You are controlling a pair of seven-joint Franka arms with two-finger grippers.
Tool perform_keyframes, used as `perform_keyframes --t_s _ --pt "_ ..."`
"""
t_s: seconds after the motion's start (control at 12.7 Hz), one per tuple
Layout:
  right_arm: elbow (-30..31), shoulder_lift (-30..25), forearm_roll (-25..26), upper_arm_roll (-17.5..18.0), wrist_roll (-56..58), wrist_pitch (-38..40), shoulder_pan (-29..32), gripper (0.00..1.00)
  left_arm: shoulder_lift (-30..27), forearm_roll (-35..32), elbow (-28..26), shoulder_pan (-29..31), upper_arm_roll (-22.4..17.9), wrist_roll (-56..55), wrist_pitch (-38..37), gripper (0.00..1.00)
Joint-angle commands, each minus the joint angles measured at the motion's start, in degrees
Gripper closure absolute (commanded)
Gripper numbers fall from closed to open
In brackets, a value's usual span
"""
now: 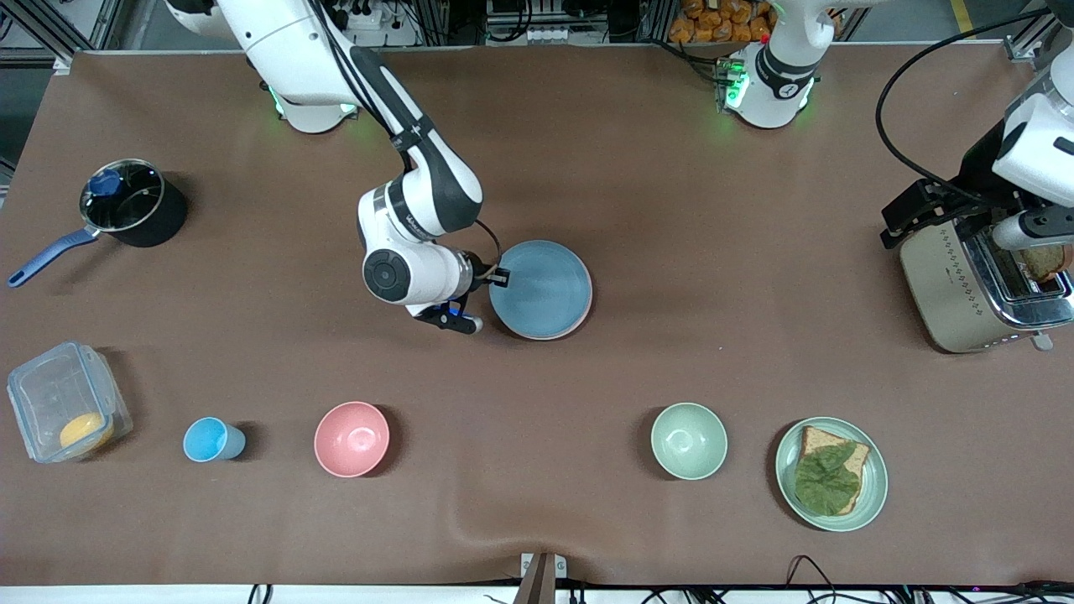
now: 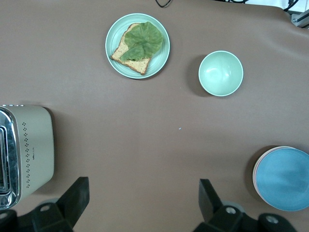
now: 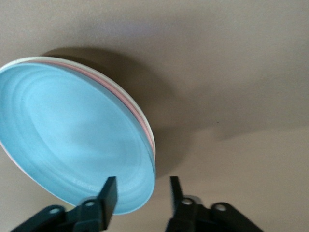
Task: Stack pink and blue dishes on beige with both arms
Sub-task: 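Lower the blue plate onto the stack and open the right gripper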
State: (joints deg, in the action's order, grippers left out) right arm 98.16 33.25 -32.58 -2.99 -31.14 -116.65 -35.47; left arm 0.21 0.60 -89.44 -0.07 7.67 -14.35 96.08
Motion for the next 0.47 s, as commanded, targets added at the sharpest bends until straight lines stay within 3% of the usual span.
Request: perform_keyframes --t_s 0.0,0.16,0.31,0.39 --pt "-2.35 -2.22 1.02 -1.84 1.42 8.86 3.90 0.00 -0.03 1.42 0.58 0.25 -0.29 1.25 -0.19 0.00" --pt "-1.49 -4.76 3.55 -2.46 2.31 11.36 7.68 0.00 -0.47 1.42 0.58 0.33 -0.38 1.26 -0.36 0.00" --pt "-0.96 -7.05 11.36 -2.46 3.10 12.49 10.85 0.00 -1.17 1.33 0.58 1.03 -0.38 1.34 -0.80 0.00" --pt "-1.04 -7.67 12.44 -2.46 5.63 13.37 13.74 0.00 -1.70 1.25 0.58 1.04 -0.47 1.34 -0.89 0.00"
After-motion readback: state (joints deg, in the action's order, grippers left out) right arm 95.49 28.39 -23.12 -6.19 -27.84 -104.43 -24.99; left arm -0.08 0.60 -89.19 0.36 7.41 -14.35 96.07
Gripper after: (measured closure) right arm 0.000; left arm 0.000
